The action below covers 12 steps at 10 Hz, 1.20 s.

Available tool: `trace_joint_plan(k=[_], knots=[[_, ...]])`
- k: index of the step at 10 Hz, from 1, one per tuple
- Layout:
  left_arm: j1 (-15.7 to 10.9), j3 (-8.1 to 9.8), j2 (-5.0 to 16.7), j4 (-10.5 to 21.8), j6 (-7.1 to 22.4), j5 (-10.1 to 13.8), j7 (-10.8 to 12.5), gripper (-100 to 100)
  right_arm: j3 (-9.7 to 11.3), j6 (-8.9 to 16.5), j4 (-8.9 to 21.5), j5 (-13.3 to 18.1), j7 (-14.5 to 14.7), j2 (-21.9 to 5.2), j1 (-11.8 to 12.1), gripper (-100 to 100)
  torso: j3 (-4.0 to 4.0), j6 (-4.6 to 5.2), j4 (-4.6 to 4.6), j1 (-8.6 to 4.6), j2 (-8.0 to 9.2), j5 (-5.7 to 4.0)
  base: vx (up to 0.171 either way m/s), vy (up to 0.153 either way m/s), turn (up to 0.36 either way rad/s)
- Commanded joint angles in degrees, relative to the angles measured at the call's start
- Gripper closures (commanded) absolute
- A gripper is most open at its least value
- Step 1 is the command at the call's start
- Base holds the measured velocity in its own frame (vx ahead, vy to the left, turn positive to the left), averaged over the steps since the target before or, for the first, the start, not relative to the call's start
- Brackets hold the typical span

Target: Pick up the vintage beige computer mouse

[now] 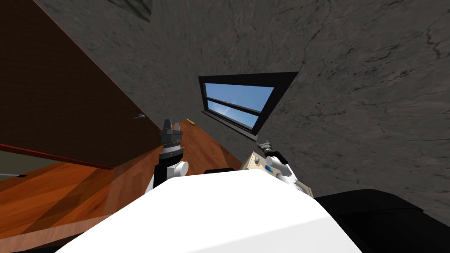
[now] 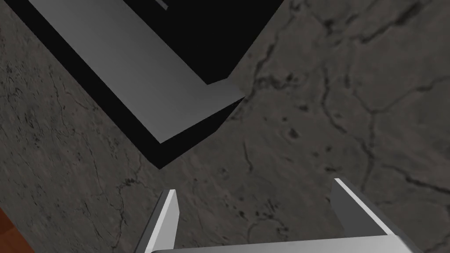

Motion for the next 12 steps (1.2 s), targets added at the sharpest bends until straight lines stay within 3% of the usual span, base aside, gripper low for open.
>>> trace_joint_plan(k=[1, 2, 3, 4, 5, 6, 7, 8, 9, 10, 11, 12], knots=[[0.00, 0.00, 0.00, 0.00, 0.00, 0.00, 0.00, 0, -1.67, 2.86, 2.75, -2.12, -2.43, 0.29, 1.62, -100, 0.00, 0.00, 0.00, 0.00, 0.00, 0.00, 0.109, -0.016, -0.027], [0.00, 0.00, 0.00, 0.00, 0.00, 0.00, 0.00, 0, -1.67, 2.86, 2.75, -2.12, -2.43, 0.29, 1.62, -100, -0.01, 0.00, 0.00, -0.08, -0.03, -0.02, 0.097, -0.009, -0.015], [0.00, 0.00, 0.00, 0.00, 0.00, 0.00, 0.00, 0, -3.17, 4.96, 5.19, -4.12, -4.58, 0.27, 3.14, -100, 0.01, 0.00, 0.00, -0.08, 0.02, -0.02, 0.137, -0.012, -0.032], [0.01, 0.00, 0.00, 0.00, 0.00, 0.00, 0.00, 0, -3.17, 4.96, 5.19, -4.12, -4.58, 0.27, 3.14, -100, -0.04, 0.02, -0.02, -0.11, -0.08, -0.03, 0.109, -0.006, -0.019], [0.00, 0.00, 0.00, 0.00, 0.00, 0.00, 0.00, 0, -4.60, 6.56, 7.55, -6.03, -6.61, 0.34, 4.68, -100, -0.02, -0.01, -0.01, -0.07, -0.03, -0.02, 0.107, -0.010, -0.012], [0.00, 0.00, 0.00, 0.00, 0.00, 0.00, 0.00, 0, -4.60, 6.94, 7.55, -6.03, -6.61, 0.34, 4.68, -100, -0.01, 0.00, 0.00, -0.07, -0.02, -0.02, 0.089, -0.012, -0.005], [0.00, 0.00, 0.00, 0.00, 0.00, 0.00, 0.00, 0, -5.95, 8.52, 9.84, -7.83, -8.52, 0.45, 6.19, -100, 0.03, 0.01, 0.01, -0.08, 0.06, -0.01, 0.101, -0.013, -0.003], [0.00, 0.00, 0.00, 0.00, 0.00, 0.00, 0.00, 0, -5.95, 8.79, 9.84, -7.83, -8.52, 0.45, 6.19, -100, 0.03, 0.01, 0.01, -0.06, 0.05, -0.01, 0.084, -0.008, -0.010], [0.00, 0.00, 0.00, 0.00, 0.00, 0.00, 0.00, 0, -7.18, 10.53, 11.27, -9.52, -10.29, 0.61, 7.65, -100, 0.04, -0.03, 0.02, -0.06, 0.06, -0.02, 0.100, -0.017, 0.015], [0.00, 0.00, 0.00, 0.00, 0.00, 0.00, 0.00, 0, -7.18, 10.53, 12.02, -9.52, -10.29, 0.61, 7.65, -100, 0.02, 0.00, 0.01, -0.10, 0.03, -0.02, 0.092, -0.017, 0.004], [0.00, 0.00, 0.00, 0.00, 0.00, 0.00, 0.00, 0, -8.26, 12.15, 14.07, -11.11, -11.94, 0.80, 9.01, -100, 0.03, -0.01, 0.01, -0.09, 0.05, -0.02, 0.106, -0.014, 0.020], [0.00, 0.00, 0.00, 0.00, 0.00, 0.00, 0.00, 0, -8.26, 12.15, 14.07, -11.11, -11.94, 0.80, 9.01, -100, 0.02, 0.00, 0.01, -0.09, 0.02, -0.01, 0.091, -0.015, 0.005]])
